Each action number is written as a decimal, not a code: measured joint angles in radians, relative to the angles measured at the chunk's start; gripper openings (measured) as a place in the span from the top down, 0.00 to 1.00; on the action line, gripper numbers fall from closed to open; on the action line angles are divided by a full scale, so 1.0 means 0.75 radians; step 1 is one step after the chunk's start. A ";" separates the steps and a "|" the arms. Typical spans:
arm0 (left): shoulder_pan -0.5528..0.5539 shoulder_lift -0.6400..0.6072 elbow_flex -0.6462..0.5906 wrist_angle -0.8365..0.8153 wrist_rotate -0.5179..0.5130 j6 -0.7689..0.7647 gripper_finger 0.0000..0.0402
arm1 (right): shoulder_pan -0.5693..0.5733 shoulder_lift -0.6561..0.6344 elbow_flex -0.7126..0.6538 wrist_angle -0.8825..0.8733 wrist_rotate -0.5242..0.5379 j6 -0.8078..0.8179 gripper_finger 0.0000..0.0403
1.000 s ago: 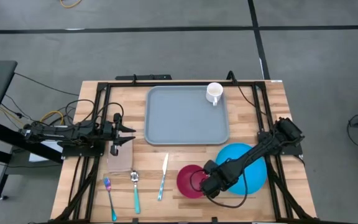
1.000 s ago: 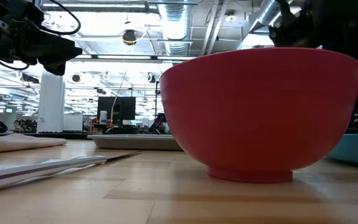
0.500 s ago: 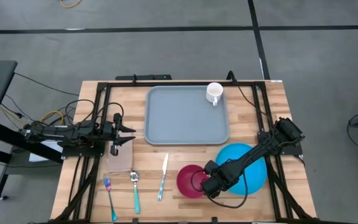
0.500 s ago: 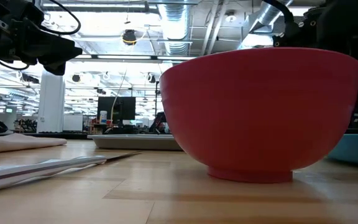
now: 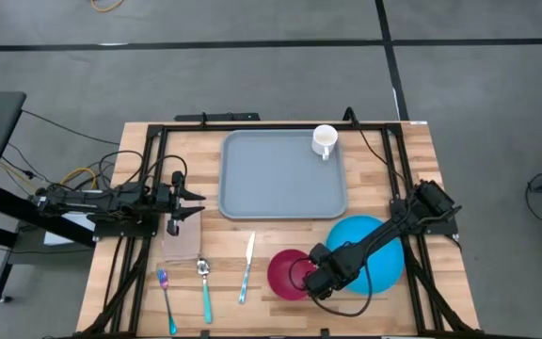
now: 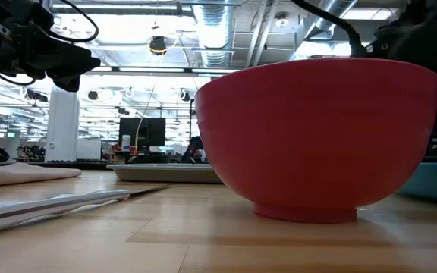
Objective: Set up tray
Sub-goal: Put the blue plate on the gray tray, then put the dark pink bowl on the blue plate
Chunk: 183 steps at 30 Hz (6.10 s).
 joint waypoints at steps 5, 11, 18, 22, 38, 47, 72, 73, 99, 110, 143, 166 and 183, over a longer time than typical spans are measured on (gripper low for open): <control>0.000 0.000 0.000 0.000 0.000 0.000 0.70 | -0.009 -0.003 0.003 -0.011 -0.002 0.012 0.98; 0.000 0.000 -0.001 0.000 0.000 0.000 0.70 | -0.037 -0.006 0.004 -0.081 -0.048 0.009 0.96; 0.000 0.000 0.000 0.000 0.000 0.000 0.70 | -0.078 -0.041 0.072 -0.216 -0.032 0.004 0.99; 0.000 0.000 0.000 0.000 0.000 0.000 0.70 | -0.104 -0.065 0.114 -0.304 0.011 0.008 0.99; 0.000 0.000 0.000 0.000 0.000 0.000 0.70 | -0.289 -0.082 0.328 -0.530 0.255 -0.213 1.00; 0.000 0.000 -0.001 0.000 0.000 0.001 0.70 | -0.521 -0.082 0.393 -0.370 0.298 -0.660 1.00; 0.000 0.000 0.000 -0.001 0.000 0.000 0.70 | -0.936 -0.066 0.396 -0.033 0.076 -1.181 1.00; 0.000 0.000 0.000 -0.001 0.000 0.000 0.70 | -0.937 -0.066 0.396 -0.031 0.072 -1.181 1.00; 0.000 -0.001 0.000 0.000 0.000 0.000 0.70 | -0.940 0.153 0.395 -0.011 0.010 -1.144 0.87; 0.000 -0.001 -0.001 0.000 0.000 0.000 0.70 | -0.907 0.086 0.395 0.130 0.012 -1.142 0.73; 0.000 -0.001 0.000 0.000 -0.001 0.000 0.70 | -0.197 -0.241 0.172 -0.072 0.065 -0.434 0.53; 0.000 -0.003 0.000 0.000 0.000 0.000 0.70 | -0.274 -0.124 0.085 0.115 0.017 -0.424 0.58; 0.000 0.041 0.000 0.001 0.002 0.000 0.70 | -0.315 -0.070 0.087 0.119 -0.094 -0.520 0.96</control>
